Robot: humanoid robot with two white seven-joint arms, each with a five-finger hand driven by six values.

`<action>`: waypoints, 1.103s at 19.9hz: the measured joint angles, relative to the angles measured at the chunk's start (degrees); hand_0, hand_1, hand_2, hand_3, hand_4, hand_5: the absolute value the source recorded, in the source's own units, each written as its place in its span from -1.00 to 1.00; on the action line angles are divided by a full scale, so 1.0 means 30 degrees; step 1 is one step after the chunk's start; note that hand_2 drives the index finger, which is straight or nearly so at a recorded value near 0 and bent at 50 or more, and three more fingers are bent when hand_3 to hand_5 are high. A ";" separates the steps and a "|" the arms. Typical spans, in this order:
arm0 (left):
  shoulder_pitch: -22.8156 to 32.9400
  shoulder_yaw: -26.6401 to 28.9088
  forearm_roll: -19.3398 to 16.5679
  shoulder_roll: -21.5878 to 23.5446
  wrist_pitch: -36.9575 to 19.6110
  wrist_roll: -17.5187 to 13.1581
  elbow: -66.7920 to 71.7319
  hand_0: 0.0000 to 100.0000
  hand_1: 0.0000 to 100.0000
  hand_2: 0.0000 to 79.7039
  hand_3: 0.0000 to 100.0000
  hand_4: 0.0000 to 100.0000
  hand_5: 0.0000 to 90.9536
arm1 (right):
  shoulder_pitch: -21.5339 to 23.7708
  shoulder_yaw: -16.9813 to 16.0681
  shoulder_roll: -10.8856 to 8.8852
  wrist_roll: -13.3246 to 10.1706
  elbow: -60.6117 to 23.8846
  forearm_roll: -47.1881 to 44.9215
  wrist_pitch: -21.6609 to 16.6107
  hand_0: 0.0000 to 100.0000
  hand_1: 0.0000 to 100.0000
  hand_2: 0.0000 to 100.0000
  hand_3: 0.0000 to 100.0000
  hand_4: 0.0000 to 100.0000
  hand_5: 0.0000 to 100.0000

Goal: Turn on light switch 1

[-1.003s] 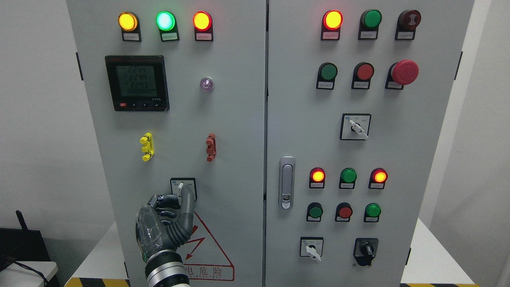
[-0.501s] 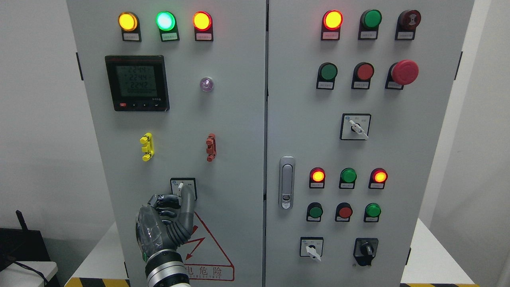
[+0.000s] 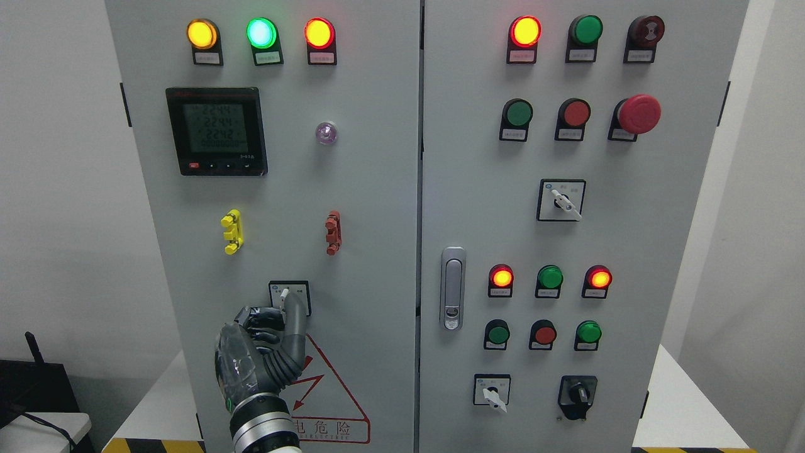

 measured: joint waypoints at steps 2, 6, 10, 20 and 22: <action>-0.0001 -0.0003 -0.0010 0.0000 0.0000 0.0000 0.0006 -0.30 -0.26 0.47 0.41 0.48 0.41 | 0.0000 0.0000 0.0000 0.0000 -0.0002 0.0000 0.0000 -0.76 -0.22 -1.00 -1.00 -1.00 -1.00; -0.0004 -0.0011 -0.0022 0.0000 0.0001 -0.0067 0.0019 -0.27 -0.29 0.47 0.42 0.48 0.41 | 0.0000 0.0000 0.0000 -0.0001 -0.0002 0.0000 0.0000 -0.76 -0.22 -1.00 -1.00 -1.00 -1.00; -0.0004 -0.0016 -0.0018 0.0000 0.0007 -0.0101 0.0031 -0.16 -0.39 0.48 0.42 0.48 0.41 | 0.0000 0.0000 0.0000 -0.0004 0.0001 0.0000 0.0000 -0.76 -0.22 -1.00 -1.00 -1.00 -1.00; -0.0005 -0.0040 -0.0003 0.0012 0.0021 -0.0172 0.0100 -0.04 -0.43 0.49 0.43 0.48 0.42 | 0.0000 0.0000 0.0000 -0.0005 0.0003 0.0000 0.0000 -0.76 -0.22 -1.00 -1.00 -1.00 -1.00; -0.0020 -0.0044 -0.0001 0.0014 0.0021 -0.0218 0.0107 -0.03 -0.43 0.49 0.43 0.48 0.42 | 0.0000 0.0000 0.0000 -0.0005 0.0002 0.0000 0.0000 -0.76 -0.22 -1.00 -1.00 -1.00 -1.00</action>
